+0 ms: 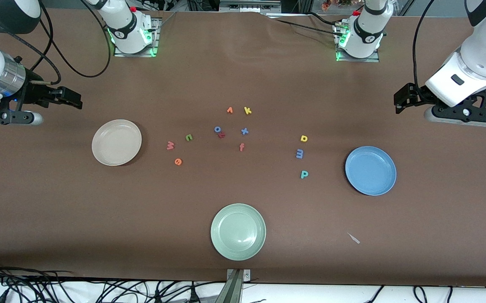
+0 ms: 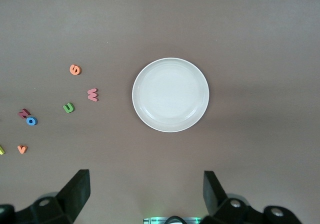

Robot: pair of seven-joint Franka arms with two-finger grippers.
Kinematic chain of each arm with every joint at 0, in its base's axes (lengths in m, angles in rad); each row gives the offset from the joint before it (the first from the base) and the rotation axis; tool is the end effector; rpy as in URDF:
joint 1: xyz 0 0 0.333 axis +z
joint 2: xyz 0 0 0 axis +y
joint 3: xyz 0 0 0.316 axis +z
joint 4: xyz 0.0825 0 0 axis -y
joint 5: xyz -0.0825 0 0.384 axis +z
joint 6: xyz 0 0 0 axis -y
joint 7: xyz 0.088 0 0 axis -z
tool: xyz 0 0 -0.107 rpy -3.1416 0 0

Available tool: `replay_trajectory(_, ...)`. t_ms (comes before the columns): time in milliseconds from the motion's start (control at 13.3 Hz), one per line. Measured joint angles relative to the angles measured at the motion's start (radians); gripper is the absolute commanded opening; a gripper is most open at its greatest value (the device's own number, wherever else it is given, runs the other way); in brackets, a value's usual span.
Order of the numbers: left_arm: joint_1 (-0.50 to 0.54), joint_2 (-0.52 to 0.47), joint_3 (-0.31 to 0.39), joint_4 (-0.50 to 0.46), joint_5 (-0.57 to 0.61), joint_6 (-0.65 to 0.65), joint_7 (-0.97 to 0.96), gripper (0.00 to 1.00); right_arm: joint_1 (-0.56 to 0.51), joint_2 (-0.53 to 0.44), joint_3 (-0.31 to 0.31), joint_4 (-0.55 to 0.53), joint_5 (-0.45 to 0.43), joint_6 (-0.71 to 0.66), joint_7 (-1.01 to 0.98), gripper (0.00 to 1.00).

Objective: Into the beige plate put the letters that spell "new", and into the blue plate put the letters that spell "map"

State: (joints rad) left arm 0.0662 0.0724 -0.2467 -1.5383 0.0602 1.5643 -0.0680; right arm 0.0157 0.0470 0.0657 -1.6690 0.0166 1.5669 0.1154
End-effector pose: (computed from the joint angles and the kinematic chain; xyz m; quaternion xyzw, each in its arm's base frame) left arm 0.5672 -0.0918 0.5996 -0.9979 0.0565 0.0193 0.0238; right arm 0.5583 0.0466 0.5520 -0.9970 0.0175 0.0750 0.0025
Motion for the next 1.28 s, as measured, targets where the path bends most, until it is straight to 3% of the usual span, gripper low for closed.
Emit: replay_trajectory(1278, 0.033, 0.000, 0.004, 0.001, 0.000, 0.000, 0.000, 1.00, 0.000, 0.000, 0.000, 0.000, 0.000, -0.001, 0.000, 1.00)
